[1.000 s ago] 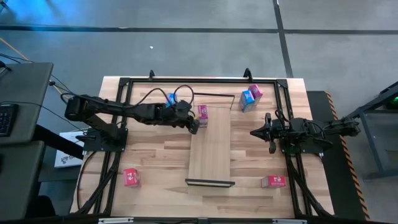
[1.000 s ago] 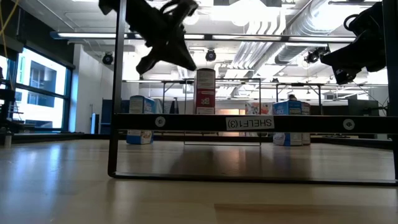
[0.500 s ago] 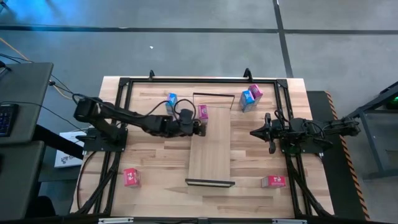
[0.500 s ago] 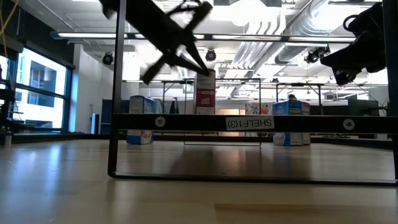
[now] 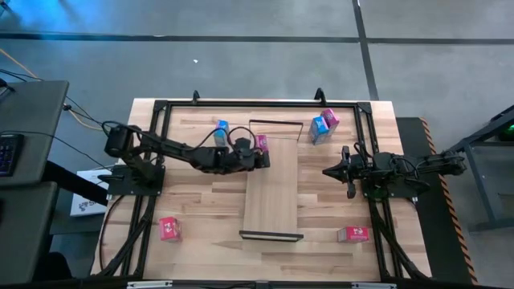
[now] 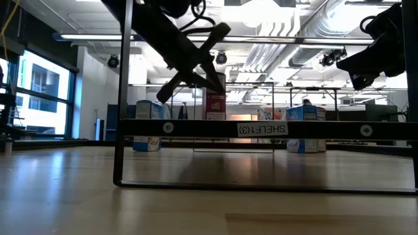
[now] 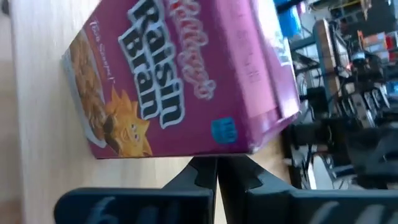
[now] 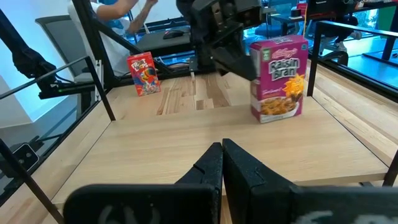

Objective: Stack cereal on shelf
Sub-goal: Put the left violet cereal box on the shelf, then put the violet cereal box on the shelf aligned with the other violet cereal box

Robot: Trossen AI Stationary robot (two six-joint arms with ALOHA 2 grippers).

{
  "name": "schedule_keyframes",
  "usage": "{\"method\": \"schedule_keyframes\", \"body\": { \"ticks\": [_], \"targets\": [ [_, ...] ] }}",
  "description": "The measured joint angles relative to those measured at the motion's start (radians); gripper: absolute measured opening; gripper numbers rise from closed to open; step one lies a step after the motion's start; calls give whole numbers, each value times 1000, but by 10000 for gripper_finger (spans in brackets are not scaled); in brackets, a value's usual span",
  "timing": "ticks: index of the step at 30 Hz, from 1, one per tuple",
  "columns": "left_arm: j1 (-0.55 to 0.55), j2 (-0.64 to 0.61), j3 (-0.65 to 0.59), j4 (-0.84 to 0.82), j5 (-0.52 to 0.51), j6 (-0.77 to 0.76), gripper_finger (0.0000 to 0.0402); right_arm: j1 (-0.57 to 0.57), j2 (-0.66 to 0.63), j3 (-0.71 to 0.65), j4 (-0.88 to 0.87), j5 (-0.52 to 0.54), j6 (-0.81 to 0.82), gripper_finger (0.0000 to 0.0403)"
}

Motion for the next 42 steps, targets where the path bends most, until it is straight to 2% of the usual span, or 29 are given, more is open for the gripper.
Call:
{"method": "schedule_keyframes", "body": {
  "ticks": [6,14,18,27,37,42],
  "targets": [
    [40,0,0,-14,-1,31,0,0,0,0,0,0,0,0],
    [55,-22,0,-79,67,98,0,0,0,0,0,0,0,0],
    [56,-36,0,-139,34,96,0,0,0,0,0,0,0,0],
    [56,-45,0,-151,-38,66,0,0,0,0,0,0,0,0],
    [56,-45,0,-195,-34,61,0,0,0,0,0,0,0,0],
    [45,-90,0,-213,19,103,0,0,0,0,0,0,0,0]
  ]
}}
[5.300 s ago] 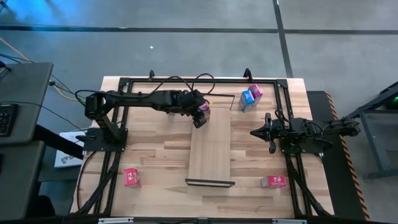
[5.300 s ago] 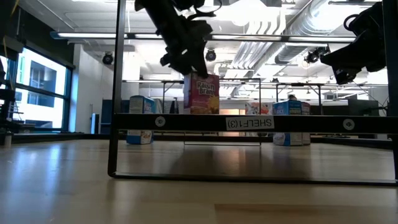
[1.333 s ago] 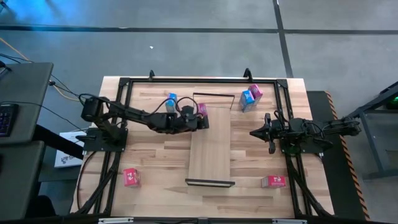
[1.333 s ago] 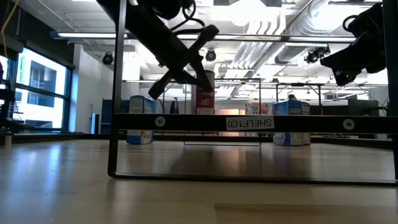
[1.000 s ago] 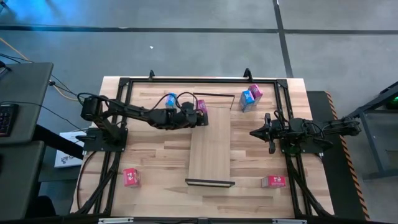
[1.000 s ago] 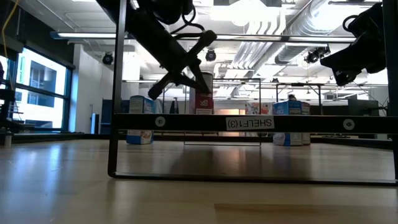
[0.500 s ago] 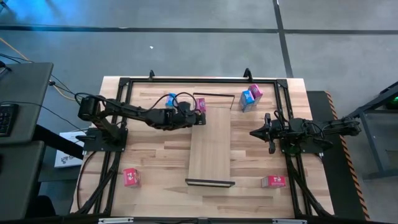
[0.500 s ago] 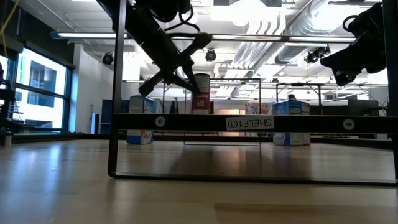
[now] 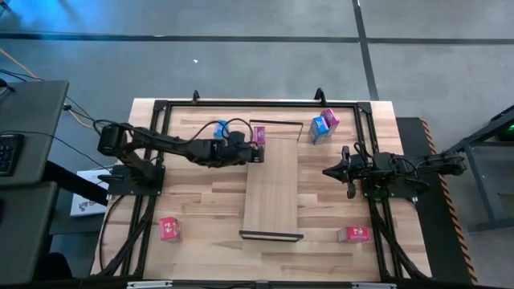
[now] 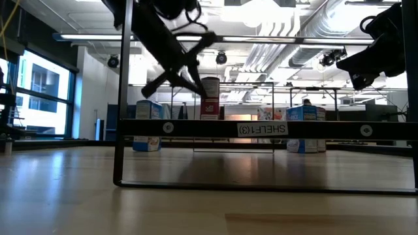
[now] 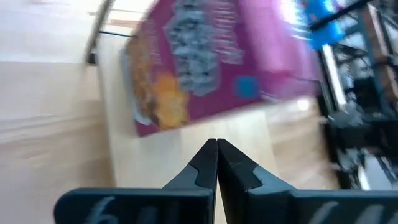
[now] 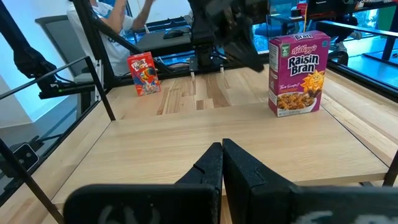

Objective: Stack cereal on shelf
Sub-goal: Put the violet cereal box on the shelf aligned with the other violet cereal box

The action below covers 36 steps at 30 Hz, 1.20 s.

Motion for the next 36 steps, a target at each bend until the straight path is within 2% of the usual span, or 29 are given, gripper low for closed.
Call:
{"method": "schedule_keyframes", "body": {
  "ticks": [3,8,13,17,21,23,25,27,29,31,34,36],
  "targets": [
    [-11,-82,-1,-35,-7,112,0,0,-1,0,0,0,0,0],
    [23,-280,0,-45,-10,446,0,0,3,0,0,0,0,0],
    [101,-453,-18,-21,74,710,0,0,6,0,0,0,0,0],
    [188,-567,-147,167,233,777,0,0,6,0,0,0,0,0],
    [278,-652,-340,474,393,744,0,0,6,0,0,0,-4,0],
    [314,-680,-418,603,450,720,0,0,6,0,2,12,-51,0],
    [341,-702,-461,654,473,701,0,0,6,0,13,34,-56,0],
    [362,-712,-479,658,475,676,0,-1,6,-1,95,38,24,0],
    [377,-713,-486,656,475,652,0,-1,14,-1,285,55,136,0],
    [389,-712,-487,666,469,648,1,0,23,-1,514,130,203,0],
    [399,-713,-487,698,430,628,1,-1,47,0,808,285,67,0],
    [399,-713,-487,703,395,615,1,-1,72,1,995,297,-64,0]
  ]
}}
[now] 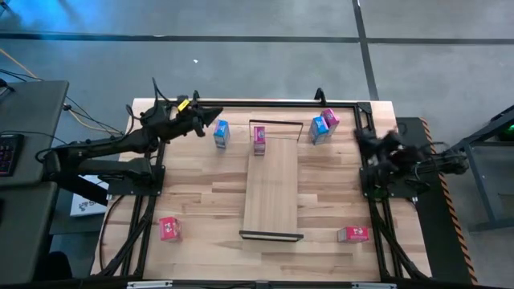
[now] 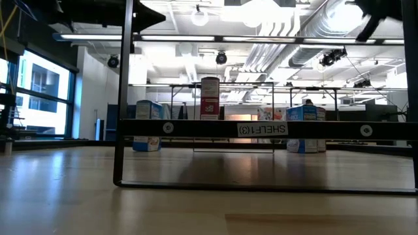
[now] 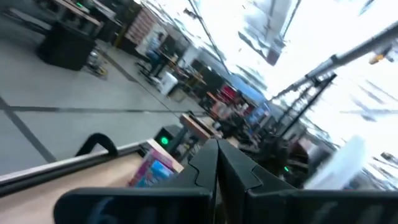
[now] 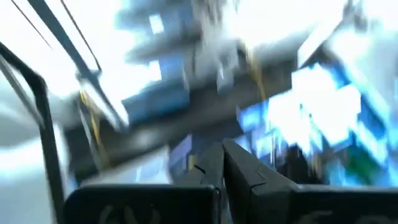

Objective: Stack cereal on shelf
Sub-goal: Put the violet cereal box on the shelf aligned with the other violet cereal box

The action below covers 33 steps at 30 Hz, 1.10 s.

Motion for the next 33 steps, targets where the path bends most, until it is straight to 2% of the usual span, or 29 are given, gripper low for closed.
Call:
{"method": "schedule_keyframes", "body": {
  "ticks": [3,5,6,9,10,11,14,16,18,22,25,27,29,33],
  "targets": [
    [0,0,0,0,-53,-2,1,0,57,59,62,34,-122,0],
    [0,2,0,0,-73,-2,1,-3,114,144,-16,156,-131,0],
    [0,2,0,-1,-79,2,1,-11,150,194,-86,255,-125,0],
    [0,2,0,0,-101,24,5,-46,259,371,-447,557,-28,1],
    [0,2,0,0,-107,32,6,-68,293,437,-613,601,8,4],
    [0,2,0,-1,-111,36,8,-93,322,503,-789,602,69,9],
    [0,2,0,-4,-113,60,15,-213,420,690,-1217,467,336,46],
    [0,2,0,-18,-113,75,21,-310,489,785,-1440,348,429,84],
    [0,2,0,-25,-113,77,28,-412,566,848,-1590,252,491,130],
    [0,2,0,-37,-105,77,45,-626,724,909,-1678,31,496,220],
    [0,3,0,-57,-100,74,59,-789,859,931,-1670,-166,430,262],
    [0,3,1,-66,-81,63,67,-884,953,946,-1683,-268,389,275],
    [0,3,1,-73,-60,61,75,-957,1030,963,-1709,-326,359,280],
    [0,3,1,-73,-47,61,87,-1034,1136,981,-1727,-433,299,281]
  ]
}}
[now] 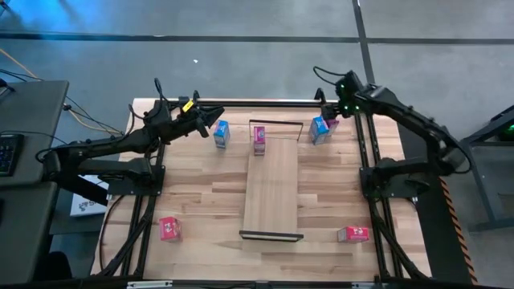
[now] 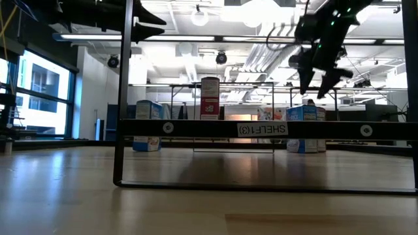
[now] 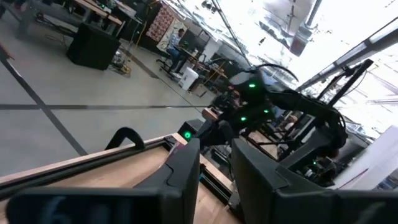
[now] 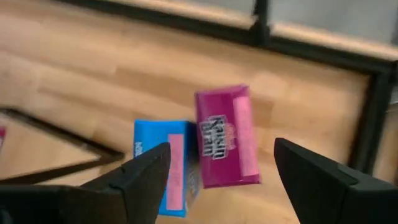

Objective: Stack cereal on shelf
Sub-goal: Put the violet cereal box on the shelf aligned with the other violet cereal box

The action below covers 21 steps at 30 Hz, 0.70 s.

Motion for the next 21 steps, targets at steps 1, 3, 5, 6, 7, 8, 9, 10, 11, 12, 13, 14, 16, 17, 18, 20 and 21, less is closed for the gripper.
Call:
{"method": "schedule_keyframes", "body": {
  "ticks": [1,3,5,6,7,8,9,10,11,12,13,14,16,17,18,20,21],
  "targets": [
    [0,0,0,0,0,0,90,-9,17,3,3,-31,-19,281],
    [0,0,0,1,0,0,94,-18,39,11,1,-48,-72,281],
    [0,0,0,2,-3,0,96,-19,56,11,-7,-41,-110,281],
    [0,0,0,3,-5,0,97,-19,64,11,-12,-39,-128,281],
    [0,0,0,3,-5,0,97,-19,70,11,-12,-38,-147,281],
    [0,0,0,3,-5,3,97,-19,75,11,-10,-38,-161,281],
    [0,0,0,3,-5,6,97,-19,81,11,-8,-38,-173,281],
    [0,0,0,3,-6,6,97,-19,89,11,-6,-38,-186,281],
    [0,0,0,3,-10,6,97,-18,99,11,-5,-32,-204,281],
    [0,0,0,3,-13,5,97,-18,106,11,-5,-14,-221,281],
    [0,0,0,3,-13,5,97,-18,113,11,-5,7,-229,281],
    [0,0,0,3,-13,5,97,-18,121,11,-5,24,-238,281],
    [0,0,0,4,-14,3,97,-18,138,11,-9,43,-266,281],
    [0,0,0,4,-14,-1,97,-19,144,11,-11,46,-275,281],
    [0,0,0,4,-15,-1,97,-18,150,11,-12,48,-276,281],
    [0,0,0,4,-16,-1,97,-18,160,11,-11,44,-278,281],
    [0,0,0,4,-16,-1,97,-18,165,11,-11,43,-286,281]
  ]
}}
